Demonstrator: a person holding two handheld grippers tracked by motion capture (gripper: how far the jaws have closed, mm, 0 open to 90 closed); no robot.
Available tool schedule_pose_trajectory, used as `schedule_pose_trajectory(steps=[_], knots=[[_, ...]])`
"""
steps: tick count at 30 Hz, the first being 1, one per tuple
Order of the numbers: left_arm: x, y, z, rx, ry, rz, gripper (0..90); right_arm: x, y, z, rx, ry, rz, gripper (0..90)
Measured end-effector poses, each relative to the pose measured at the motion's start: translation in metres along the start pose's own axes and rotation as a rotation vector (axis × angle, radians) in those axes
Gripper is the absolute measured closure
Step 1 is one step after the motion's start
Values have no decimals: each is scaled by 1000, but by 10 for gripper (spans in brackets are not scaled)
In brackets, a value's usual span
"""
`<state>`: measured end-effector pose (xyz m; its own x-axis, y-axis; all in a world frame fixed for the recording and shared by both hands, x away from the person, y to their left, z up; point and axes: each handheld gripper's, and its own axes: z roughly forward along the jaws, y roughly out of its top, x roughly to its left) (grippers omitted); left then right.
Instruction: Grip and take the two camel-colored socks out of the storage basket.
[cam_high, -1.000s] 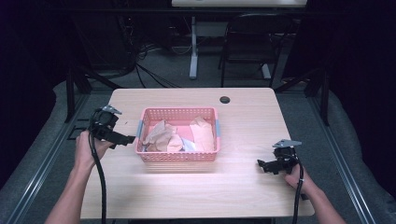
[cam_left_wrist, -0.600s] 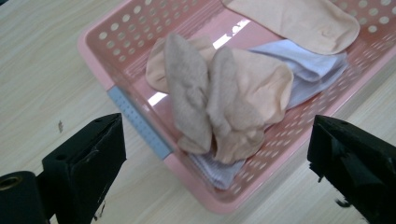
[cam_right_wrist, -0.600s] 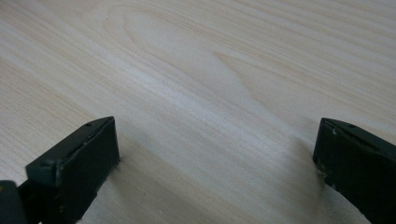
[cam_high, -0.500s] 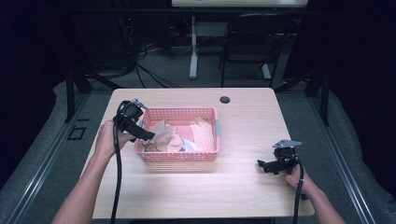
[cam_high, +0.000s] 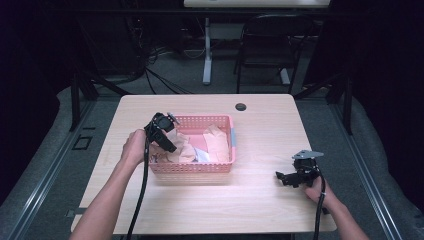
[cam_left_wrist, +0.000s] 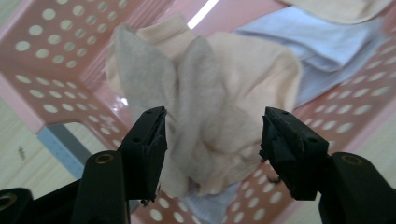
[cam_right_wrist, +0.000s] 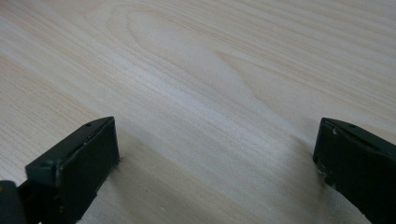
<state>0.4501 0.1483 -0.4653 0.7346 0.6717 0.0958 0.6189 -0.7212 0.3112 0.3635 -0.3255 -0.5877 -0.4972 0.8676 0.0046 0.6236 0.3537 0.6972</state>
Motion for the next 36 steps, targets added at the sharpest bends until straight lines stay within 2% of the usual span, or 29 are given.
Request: schedule_pose_trajectory(steps=[2, 5, 10, 13, 15, 16, 17, 18, 28, 36], knots=[[3, 0, 3, 5, -6, -9, 431, 0, 0, 0, 0, 1, -1, 0], [6, -1, 10, 29, -37, -20, 457, 0, 0, 0, 0, 1, -1, 0], [6, -4, 18, 71, -21, -23, 597, 0, 0, 0, 1, -3, 1, 0], [5, -4, 20, 89, -10, -19, 642, 0, 0, 0, 1, -3, 1, 0], [5, -3, 21, 100, -6, -14, 734, 0, 0, 0, 1, -3, 1, 0], [5, -3, 21, 108, -2, -11, 734, 0, 0, 0, 1, -3, 1, 0], [5, -3, 22, 108, 1, -11, 772, 0, 0, 0, 2, -2, 1, 0], [5, -3, 20, 107, -14, -4, 817, 0, 0, 0, 2, -3, 0, 0], [1, 1, 9, 84, -20, 2, 845, 0, 0, -1, 1, -1, -1, 0], [4, 3, -3, 78, -14, 0, 853, 0, 0, 0, 1, -1, -1, 0]])
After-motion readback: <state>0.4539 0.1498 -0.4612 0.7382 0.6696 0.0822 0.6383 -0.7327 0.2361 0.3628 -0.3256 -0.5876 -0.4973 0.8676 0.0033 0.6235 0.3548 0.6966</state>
